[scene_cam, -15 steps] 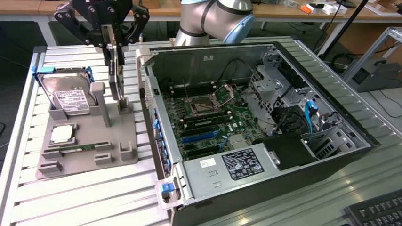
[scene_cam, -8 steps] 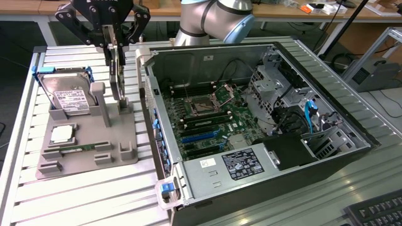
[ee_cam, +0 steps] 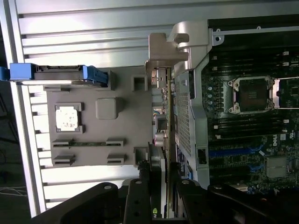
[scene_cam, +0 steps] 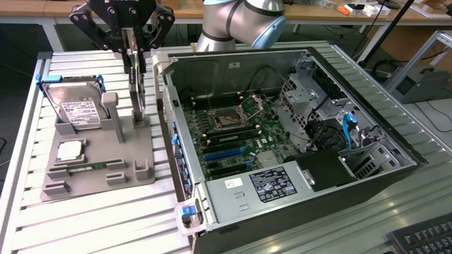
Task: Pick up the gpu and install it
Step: 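Pick up the gpu and move the gpu toward the slot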
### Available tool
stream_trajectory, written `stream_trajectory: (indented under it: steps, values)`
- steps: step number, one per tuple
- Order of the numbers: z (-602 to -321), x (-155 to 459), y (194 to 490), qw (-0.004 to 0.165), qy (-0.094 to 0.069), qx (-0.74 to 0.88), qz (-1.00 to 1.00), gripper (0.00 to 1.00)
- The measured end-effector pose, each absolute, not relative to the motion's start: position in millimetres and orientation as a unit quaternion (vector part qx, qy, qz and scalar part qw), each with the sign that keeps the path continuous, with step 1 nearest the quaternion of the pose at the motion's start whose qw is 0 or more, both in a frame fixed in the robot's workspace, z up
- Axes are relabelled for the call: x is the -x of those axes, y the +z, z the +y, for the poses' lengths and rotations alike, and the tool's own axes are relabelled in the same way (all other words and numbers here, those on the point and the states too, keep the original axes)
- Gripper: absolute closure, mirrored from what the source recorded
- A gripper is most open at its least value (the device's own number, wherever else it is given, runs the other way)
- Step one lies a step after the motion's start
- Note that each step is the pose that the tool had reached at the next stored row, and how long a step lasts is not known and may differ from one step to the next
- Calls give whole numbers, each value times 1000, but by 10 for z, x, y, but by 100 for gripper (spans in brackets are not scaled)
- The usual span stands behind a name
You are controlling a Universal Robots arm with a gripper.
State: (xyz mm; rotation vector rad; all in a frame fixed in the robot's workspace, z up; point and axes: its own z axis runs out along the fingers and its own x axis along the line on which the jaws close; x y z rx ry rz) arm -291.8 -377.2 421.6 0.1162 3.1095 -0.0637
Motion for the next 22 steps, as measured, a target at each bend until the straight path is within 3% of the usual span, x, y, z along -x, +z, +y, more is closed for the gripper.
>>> stream_trajectory:
  steps: [22]
  values:
    - [-3772, 2851, 4215, 15, -20, -37, 999, 73]
